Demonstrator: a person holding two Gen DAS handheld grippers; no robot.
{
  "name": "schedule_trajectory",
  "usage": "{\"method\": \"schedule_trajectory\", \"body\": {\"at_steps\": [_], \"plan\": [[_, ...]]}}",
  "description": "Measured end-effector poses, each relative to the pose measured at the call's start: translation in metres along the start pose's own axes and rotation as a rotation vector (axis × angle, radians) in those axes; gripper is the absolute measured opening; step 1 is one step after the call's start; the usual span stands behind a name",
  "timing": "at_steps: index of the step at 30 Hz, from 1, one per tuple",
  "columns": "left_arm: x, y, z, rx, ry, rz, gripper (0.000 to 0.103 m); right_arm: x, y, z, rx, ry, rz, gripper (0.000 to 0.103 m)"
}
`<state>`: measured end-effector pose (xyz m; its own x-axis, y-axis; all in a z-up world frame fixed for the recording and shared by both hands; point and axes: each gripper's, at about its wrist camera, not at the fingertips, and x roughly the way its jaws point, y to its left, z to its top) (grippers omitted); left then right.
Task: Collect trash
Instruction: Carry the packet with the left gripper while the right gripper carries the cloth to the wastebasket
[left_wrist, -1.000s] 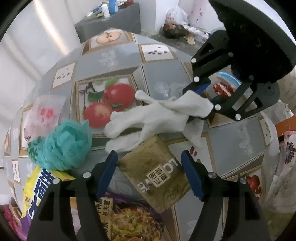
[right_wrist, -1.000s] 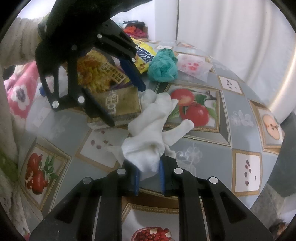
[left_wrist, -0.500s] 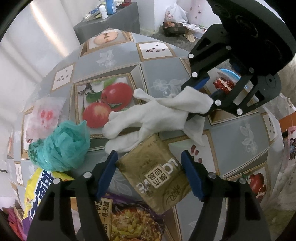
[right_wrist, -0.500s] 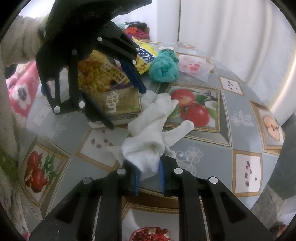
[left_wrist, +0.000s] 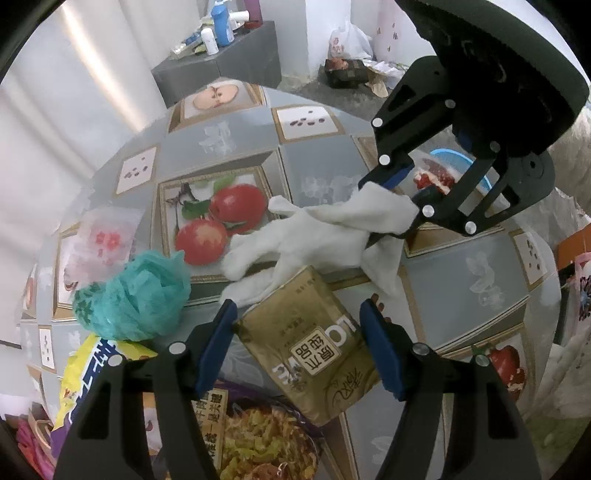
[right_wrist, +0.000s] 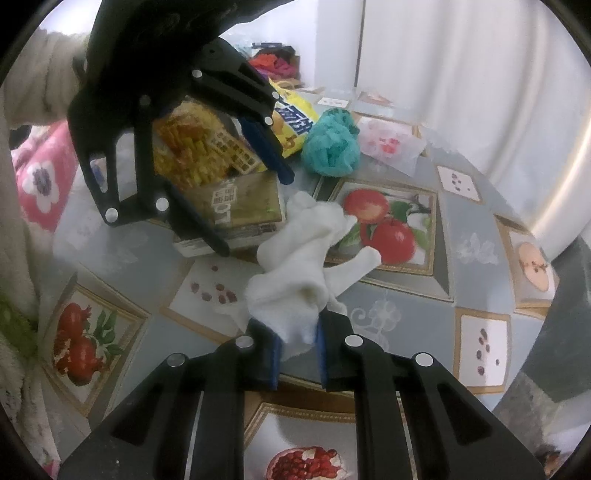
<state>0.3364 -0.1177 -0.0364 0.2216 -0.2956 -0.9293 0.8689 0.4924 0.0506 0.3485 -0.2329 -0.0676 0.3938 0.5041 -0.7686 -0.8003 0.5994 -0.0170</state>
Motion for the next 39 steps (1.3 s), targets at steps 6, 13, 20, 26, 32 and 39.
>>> {"method": "schedule_trajectory", "body": {"at_steps": [6,13,20,26,32,39], "plan": [[-0.018,-0.006,0.0,-0.005,-0.038,0.01,0.066,-0.019,0.007,0.004,-0.015,-0.005,-0.03,0.013],[-0.046,-0.02,-0.001,-0.011,-0.091,0.026,0.066,-0.046,0.021,0.005,-0.034,-0.008,-0.067,0.013],[-0.074,-0.044,0.0,-0.001,-0.135,0.035,0.066,-0.077,0.04,0.0,-0.044,-0.014,-0.112,0.013],[-0.092,-0.072,0.009,0.025,-0.175,0.036,0.066,-0.112,0.058,-0.015,-0.028,-0.02,-0.167,0.013],[-0.102,-0.111,0.025,0.064,-0.208,0.02,0.066,-0.145,0.077,-0.042,0.004,-0.016,-0.222,0.013],[-0.099,-0.173,0.055,0.157,-0.237,-0.036,0.066,-0.188,0.097,-0.097,0.112,-0.003,-0.304,0.013]]}}
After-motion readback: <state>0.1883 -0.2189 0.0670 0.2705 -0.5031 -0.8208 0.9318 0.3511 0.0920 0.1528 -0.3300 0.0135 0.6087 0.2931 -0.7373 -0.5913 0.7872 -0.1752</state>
